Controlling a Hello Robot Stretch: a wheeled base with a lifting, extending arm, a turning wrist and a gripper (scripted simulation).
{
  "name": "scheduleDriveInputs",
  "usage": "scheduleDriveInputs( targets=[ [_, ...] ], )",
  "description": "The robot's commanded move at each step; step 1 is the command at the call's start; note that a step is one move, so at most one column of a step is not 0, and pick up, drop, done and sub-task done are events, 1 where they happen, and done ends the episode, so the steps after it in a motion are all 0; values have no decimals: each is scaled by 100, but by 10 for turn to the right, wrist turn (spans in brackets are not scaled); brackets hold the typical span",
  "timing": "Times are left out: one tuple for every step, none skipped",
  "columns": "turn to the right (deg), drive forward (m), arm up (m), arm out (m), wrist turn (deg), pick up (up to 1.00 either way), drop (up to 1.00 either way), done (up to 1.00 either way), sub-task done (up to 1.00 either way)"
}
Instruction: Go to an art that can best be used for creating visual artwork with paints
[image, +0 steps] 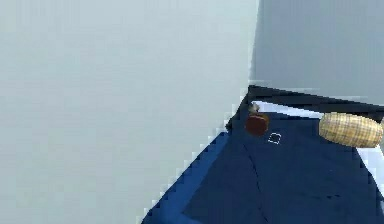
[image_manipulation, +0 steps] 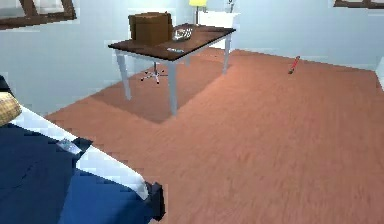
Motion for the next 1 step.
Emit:
scheduleDriveInputs(
  targets=[
    [0, 5, 0, 0, 0, 0, 0, 0, 0]
  ],
)
